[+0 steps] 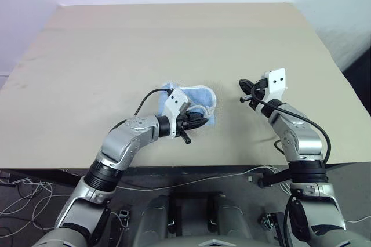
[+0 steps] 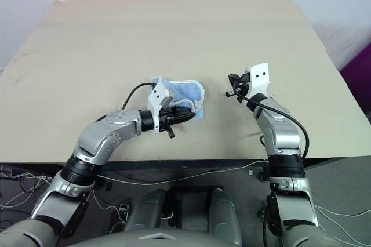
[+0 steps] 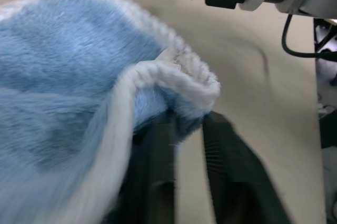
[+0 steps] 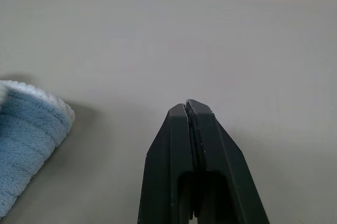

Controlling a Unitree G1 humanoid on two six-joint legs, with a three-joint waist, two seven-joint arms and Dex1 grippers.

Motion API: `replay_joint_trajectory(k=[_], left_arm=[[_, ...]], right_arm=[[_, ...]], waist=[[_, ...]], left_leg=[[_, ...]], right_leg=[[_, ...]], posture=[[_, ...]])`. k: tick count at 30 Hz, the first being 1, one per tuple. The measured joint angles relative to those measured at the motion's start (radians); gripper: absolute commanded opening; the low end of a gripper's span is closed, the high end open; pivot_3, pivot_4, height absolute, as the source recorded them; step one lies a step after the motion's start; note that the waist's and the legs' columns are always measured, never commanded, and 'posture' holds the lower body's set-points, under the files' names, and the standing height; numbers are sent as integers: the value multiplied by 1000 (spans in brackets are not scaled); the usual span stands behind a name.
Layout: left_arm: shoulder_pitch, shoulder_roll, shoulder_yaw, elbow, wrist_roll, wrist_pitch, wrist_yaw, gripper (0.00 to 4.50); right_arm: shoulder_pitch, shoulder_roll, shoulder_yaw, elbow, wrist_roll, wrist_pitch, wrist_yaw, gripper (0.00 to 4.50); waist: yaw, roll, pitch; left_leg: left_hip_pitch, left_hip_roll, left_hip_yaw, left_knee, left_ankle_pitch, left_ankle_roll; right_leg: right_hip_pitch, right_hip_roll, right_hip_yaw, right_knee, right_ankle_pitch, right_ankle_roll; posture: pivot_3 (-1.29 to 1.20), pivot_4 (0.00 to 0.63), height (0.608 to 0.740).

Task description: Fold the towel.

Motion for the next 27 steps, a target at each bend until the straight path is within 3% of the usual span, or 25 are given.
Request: replay_joint_trajectory(k=[7, 12, 16, 19, 27], left_arm=[[42, -8, 70, -62, -70, 38, -37, 4335], [50, -25, 144, -110, -135, 44, -49, 4449], [27, -71, 292, -129, -218, 34, 14, 4449], [11, -63, 375, -118, -213, 15, 80, 3827], [66, 82, 445, -14, -79, -80, 103, 1034]], right_arm=[[0, 1, 1, 0, 0, 1, 0, 0], [0, 1, 1, 0, 0, 5, 0, 0], [0, 1, 1, 0, 0, 7, -1, 0], [0, 2, 1, 0, 0, 11, -2, 0], [0, 8, 2, 0, 0, 12, -2, 0]], waist=[[0, 0, 0], [0, 0, 0], [0, 0, 0], [0, 0, 0], [0, 0, 0]], left_leg=[[0, 0, 0, 0, 0, 0], [1, 0, -1, 1, 0, 0], [1, 0, -1, 1, 0, 0], [2, 0, -1, 1, 0, 0], [2, 0, -1, 1, 0, 0]], right_leg=[[1, 0, 0, 0, 0, 0], [1, 0, 0, 1, 0, 0], [2, 0, 0, 1, 0, 0], [3, 0, 0, 1, 0, 0], [3, 0, -1, 1, 0, 0]], posture=[[0, 150, 740], [0, 150, 740], [0, 150, 740], [0, 150, 740], [0, 150, 740]])
